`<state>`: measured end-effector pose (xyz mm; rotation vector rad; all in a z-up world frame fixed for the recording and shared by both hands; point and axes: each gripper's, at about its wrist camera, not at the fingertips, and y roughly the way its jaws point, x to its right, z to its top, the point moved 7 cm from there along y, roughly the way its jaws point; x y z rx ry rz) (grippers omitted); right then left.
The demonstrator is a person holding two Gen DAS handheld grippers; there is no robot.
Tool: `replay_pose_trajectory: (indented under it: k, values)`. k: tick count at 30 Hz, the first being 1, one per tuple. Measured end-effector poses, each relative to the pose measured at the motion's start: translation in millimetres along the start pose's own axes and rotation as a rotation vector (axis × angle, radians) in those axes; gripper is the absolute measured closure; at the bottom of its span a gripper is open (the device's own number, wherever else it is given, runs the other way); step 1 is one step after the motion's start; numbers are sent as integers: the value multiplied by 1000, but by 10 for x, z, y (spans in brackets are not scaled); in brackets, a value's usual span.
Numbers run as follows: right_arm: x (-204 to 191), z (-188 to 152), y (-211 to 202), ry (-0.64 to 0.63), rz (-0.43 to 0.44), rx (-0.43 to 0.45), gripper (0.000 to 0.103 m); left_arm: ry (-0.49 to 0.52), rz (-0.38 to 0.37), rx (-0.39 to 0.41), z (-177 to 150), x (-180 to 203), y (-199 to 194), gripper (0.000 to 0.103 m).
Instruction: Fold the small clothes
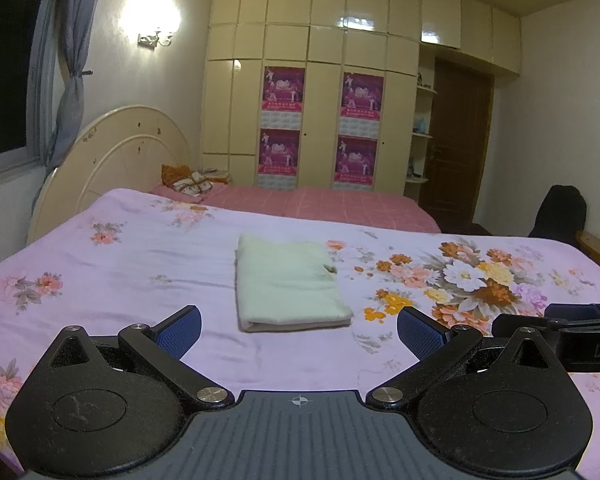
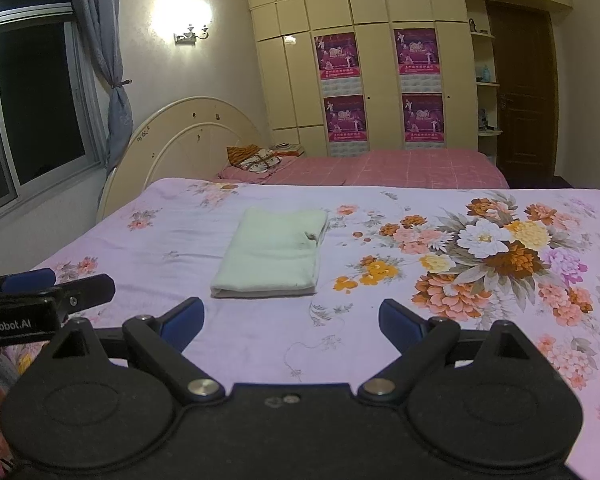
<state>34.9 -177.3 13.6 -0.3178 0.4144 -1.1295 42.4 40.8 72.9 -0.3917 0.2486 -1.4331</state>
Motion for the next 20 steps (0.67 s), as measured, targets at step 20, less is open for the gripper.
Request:
replay_pose_trajectory:
  k: [20]
  values:
    - [-37,69,176,-31,22,-13,9,32,21,3,-11,-155,128,0]
